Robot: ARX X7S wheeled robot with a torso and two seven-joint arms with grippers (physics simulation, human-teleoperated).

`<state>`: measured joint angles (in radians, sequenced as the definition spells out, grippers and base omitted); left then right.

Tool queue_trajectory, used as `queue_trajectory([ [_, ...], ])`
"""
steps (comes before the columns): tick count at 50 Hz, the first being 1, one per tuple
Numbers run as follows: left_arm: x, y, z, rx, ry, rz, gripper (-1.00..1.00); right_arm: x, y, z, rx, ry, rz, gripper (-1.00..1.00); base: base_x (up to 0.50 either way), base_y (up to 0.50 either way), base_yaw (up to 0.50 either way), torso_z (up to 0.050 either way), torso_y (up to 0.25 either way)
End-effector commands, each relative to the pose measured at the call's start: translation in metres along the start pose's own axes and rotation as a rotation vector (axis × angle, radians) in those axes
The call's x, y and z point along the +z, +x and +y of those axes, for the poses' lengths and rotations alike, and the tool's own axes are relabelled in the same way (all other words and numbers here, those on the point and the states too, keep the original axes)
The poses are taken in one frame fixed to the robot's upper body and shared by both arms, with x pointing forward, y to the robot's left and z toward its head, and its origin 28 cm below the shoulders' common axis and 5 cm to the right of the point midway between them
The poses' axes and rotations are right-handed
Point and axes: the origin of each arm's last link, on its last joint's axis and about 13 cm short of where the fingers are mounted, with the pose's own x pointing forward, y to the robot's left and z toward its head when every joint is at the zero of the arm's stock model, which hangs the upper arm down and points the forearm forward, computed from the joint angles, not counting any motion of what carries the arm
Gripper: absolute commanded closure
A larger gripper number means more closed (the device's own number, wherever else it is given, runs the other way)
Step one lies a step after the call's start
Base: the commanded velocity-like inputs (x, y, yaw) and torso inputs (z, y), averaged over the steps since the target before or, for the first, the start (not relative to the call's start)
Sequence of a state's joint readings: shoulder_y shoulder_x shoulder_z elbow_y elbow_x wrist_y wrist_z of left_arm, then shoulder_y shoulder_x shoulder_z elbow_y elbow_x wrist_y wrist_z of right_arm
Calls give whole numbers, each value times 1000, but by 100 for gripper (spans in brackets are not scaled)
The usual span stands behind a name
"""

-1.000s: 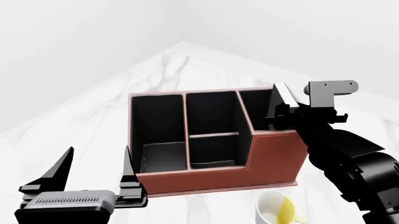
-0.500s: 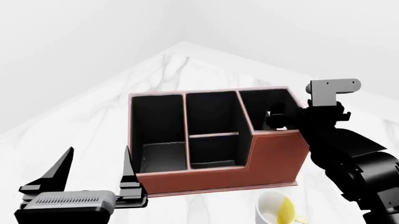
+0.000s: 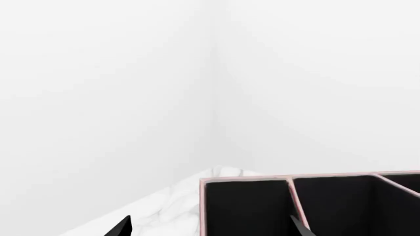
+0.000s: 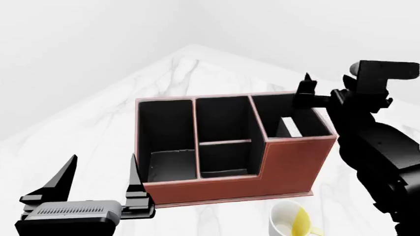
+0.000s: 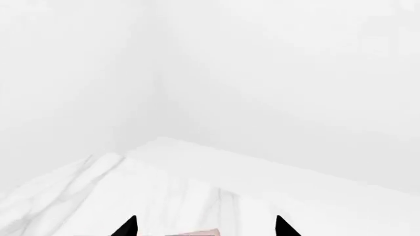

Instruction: Pick up the book and place it in the right compartment of the caddy.

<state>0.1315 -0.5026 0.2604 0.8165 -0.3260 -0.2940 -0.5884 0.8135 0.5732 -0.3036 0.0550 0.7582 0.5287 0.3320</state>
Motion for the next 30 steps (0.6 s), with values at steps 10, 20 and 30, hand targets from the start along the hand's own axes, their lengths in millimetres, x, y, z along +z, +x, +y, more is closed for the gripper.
queue_trajectory([
  [10,1,0,0,0,-2,-1,-100,47,-17,-4,11,55,-227,-100,0,0,0,0,0],
  [20,2,0,0,0,-2,-5,-100,63,-37,-7,3,97,-341,-100,0,0,0,0,0],
  [30,2,-1,0,0,0,-10,-100,82,-79,-14,-7,141,-493,-100,0,0,0,0,0],
])
